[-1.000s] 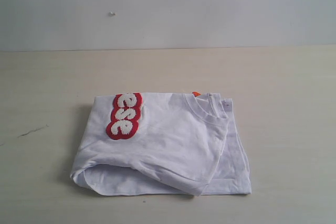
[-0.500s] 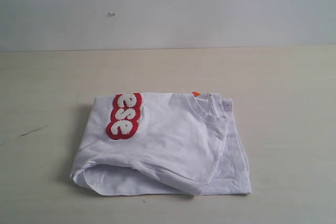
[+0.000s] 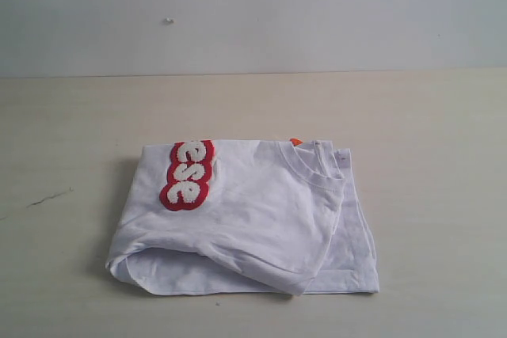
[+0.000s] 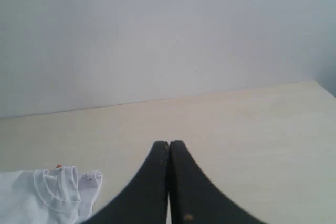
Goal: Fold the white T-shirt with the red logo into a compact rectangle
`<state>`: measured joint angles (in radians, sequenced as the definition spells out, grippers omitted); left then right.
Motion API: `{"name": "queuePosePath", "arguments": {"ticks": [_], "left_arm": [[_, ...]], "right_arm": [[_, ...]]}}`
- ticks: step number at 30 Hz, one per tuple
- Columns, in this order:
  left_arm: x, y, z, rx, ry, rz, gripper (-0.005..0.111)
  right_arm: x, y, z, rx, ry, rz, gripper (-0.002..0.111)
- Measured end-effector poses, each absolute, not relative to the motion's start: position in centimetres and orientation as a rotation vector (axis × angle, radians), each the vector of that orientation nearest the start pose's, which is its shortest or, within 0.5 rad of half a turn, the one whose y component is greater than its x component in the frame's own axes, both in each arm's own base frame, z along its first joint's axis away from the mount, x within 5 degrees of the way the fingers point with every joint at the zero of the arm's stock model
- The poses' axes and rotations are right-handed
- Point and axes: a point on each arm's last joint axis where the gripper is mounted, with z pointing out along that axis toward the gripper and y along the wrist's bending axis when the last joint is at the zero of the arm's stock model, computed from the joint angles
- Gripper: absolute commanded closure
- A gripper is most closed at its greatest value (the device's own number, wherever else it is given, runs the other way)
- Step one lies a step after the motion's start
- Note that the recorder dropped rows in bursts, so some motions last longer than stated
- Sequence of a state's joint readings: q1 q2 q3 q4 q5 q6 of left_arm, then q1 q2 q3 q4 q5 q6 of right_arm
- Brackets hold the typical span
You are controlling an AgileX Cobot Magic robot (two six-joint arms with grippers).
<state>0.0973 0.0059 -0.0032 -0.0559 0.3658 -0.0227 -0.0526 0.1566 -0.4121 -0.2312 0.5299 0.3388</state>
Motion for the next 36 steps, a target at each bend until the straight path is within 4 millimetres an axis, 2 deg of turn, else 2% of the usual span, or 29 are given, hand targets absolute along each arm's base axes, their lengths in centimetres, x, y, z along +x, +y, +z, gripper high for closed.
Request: {"name": "queuePosePath", "arguments": {"ticks": [9,14,17,20,26,32,36], "left_arm": [[5.3,0.3,18.1,-0.143,1.846,-0.001,0.107],[5.3,0.3,18.1,-0.143,1.846,-0.001,0.107],[5.3,0.3,18.1,-0.143,1.846,-0.001,0.107],[5.3,0.3,18.1,-0.143,1.846,-0.001,0.107],[5.3,0.3,18.1,-0.143,1.846,-0.001,0.107],[5.3,0.3,18.1,-0.143,1.846,-0.001,0.107],[5.3,0.3,18.1,-0.143,1.846,-0.001,0.107]], "right_arm": [[4.4,-1.4,29.4,0.294,1.722,-0.040,0.108],[4.5,-0.8,29.3,0.208,1.741,-0.025,0.108],[5.1,-0.4,28.0,0.173,1.739,0.021,0.108],[5.8,-0.4,25.7,0.176,1.761,0.036,0.108],[6.2,-0.5,24.1,0.155,1.767,0.003,0.108],[6.4,-0.5,19.7,0.165,1.894,0.002,0.108],[6.4,-0.5,18.4,0.163,1.908,-0.001,0.108]]}}
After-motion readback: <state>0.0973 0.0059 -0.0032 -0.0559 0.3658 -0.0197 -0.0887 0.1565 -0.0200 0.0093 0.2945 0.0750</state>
